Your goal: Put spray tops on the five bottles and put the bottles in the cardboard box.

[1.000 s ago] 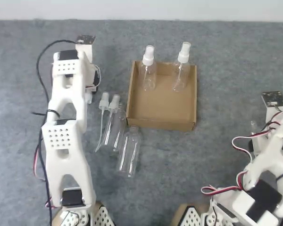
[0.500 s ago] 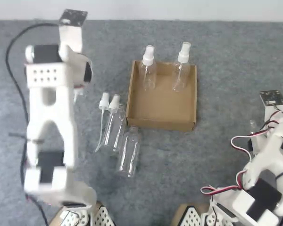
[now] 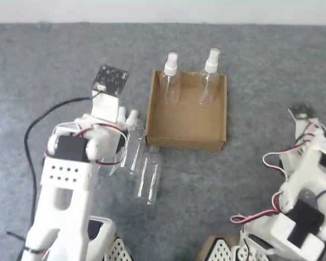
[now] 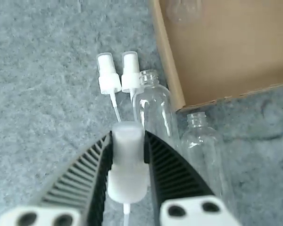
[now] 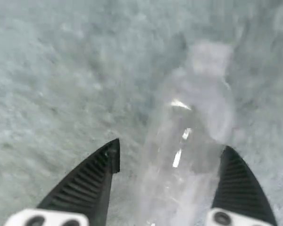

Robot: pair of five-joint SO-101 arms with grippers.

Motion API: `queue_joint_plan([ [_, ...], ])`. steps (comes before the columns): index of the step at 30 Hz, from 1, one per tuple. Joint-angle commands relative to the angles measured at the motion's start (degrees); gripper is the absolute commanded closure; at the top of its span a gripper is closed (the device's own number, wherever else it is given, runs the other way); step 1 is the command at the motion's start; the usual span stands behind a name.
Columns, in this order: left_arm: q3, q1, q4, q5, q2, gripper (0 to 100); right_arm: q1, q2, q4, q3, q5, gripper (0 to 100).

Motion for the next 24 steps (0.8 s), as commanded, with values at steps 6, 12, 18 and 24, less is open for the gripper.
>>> queue_joint_plan([
  [6, 2.51, 0.26, -4.22, 0.18, -2.99, 99, -2.77, -0.48, 4.00, -13.10, -4.75, 71.7],
  [12, 2.51, 0.26, -4.22, 0.18, -2.99, 99, -2.42, 3.74, 4.09, -14.51, -3.34, 71.7],
  [18, 2.51, 0.26, -4.13, 0.18, -2.99, 99, -0.22, 14.90, 4.09, -22.07, -3.60, 71.7],
  [24, 2.51, 0.44, -4.31, 0.18, -2.99, 99, 0.13, 19.21, 4.09, -24.26, -3.16, 80.1],
])
